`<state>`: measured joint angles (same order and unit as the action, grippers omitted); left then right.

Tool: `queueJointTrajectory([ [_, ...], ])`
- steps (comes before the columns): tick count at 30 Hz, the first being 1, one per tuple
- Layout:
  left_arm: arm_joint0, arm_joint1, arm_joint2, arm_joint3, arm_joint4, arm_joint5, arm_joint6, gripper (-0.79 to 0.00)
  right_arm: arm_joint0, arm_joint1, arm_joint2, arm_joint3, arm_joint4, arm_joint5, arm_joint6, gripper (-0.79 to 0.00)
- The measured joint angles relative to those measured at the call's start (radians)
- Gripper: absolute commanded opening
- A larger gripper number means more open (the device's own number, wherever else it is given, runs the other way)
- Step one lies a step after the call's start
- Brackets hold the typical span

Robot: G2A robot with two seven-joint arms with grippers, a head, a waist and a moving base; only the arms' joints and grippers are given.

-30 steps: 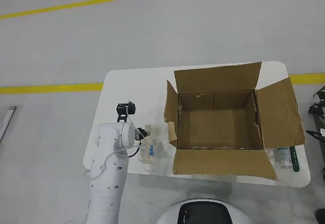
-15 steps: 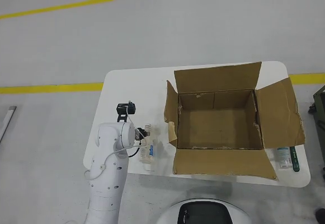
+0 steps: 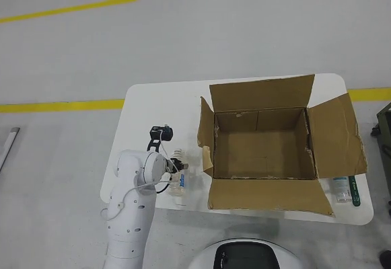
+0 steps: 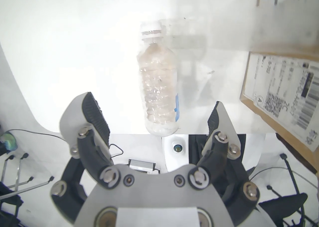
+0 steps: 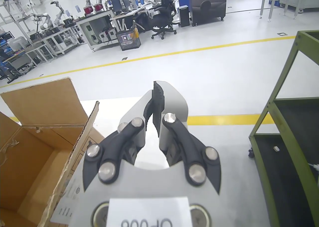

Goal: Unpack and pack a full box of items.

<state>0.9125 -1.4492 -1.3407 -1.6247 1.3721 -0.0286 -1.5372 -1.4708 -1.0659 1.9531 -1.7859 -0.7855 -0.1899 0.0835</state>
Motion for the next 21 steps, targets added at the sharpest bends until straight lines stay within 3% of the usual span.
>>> queueJointTrajectory([
  [21, -0.021, 0.016, -0.004, 0.198, -0.134, 0.035, 0.033, 0.0, 0.0, 0.0, 0.0, 0.0, 0.0, 0.0, 0.0, -0.785],
])
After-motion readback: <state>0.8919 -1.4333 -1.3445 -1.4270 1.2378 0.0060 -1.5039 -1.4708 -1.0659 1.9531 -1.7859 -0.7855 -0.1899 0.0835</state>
